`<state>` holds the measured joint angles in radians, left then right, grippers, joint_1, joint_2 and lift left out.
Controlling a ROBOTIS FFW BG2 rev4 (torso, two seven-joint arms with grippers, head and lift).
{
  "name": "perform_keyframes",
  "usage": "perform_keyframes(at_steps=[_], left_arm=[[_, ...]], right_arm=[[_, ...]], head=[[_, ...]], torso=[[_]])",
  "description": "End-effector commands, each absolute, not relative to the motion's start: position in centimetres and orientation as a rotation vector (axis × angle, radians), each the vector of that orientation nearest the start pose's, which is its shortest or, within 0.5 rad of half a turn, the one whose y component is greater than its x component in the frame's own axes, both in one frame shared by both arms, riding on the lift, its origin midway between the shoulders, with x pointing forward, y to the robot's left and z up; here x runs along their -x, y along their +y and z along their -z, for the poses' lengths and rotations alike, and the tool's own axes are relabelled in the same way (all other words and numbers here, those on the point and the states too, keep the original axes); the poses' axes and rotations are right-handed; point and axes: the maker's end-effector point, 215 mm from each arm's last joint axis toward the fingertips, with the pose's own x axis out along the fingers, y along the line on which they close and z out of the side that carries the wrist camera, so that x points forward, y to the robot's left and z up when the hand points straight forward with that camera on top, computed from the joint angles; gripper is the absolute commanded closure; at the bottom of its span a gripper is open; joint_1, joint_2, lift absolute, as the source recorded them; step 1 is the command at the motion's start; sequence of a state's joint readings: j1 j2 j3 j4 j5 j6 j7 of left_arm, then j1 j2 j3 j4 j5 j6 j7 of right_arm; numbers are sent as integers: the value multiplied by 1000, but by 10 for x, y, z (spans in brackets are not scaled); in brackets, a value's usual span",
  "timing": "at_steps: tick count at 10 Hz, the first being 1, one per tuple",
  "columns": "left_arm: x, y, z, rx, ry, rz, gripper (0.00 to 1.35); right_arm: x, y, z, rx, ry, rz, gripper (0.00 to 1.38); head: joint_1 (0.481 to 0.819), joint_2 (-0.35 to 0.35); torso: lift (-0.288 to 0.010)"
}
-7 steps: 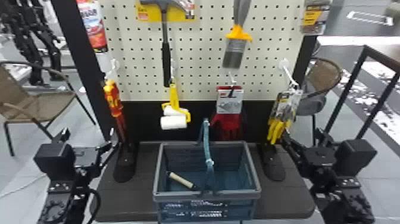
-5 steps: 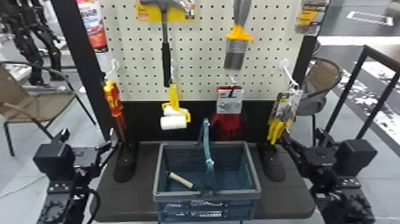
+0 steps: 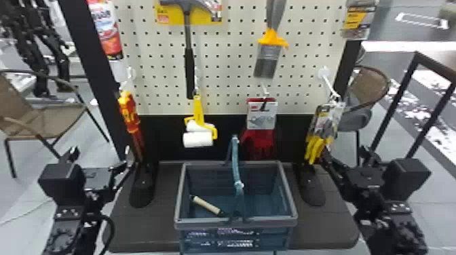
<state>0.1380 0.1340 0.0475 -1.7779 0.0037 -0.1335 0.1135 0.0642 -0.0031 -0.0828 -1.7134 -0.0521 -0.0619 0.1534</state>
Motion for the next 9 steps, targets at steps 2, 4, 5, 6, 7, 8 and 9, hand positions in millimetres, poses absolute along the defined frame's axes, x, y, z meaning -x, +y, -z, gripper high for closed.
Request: perform_keyframes(at_steps=[2,4,5,6,7,8,9], left_arm=[[-551,304,257,-129,-210,-126,122],[-552,302,257,-130,-208,-124,124],[-554,301,259,-134,-202,-121,124],[-556,299,259,-136,-202,-115,124],[-557,295,260,-136,-200,-110,124],[-558,294,260,-138,-198,-107,124],[-559,293,261,-143,-195,-104,124]], right_arm=[[-578,-243,259,-5,-131,-75,369],[-584,-241,234,-6,-120,-82,364],[-591,-233,217,-3,-104,-114,364],[-599,-225,195,-5,-105,-151,363],[-605,-220,172,8,-109,-184,363],[-608,-218,153,16,-121,-200,363],[-610,-217,134,16,-136,-210,361]], head=[[549,0],[549,0],[549,0],[549,0],[549,0],[549,0],[549,0]], torso=[[-100],[-100],[-100],[-100],[-100],[-100],[-100]])
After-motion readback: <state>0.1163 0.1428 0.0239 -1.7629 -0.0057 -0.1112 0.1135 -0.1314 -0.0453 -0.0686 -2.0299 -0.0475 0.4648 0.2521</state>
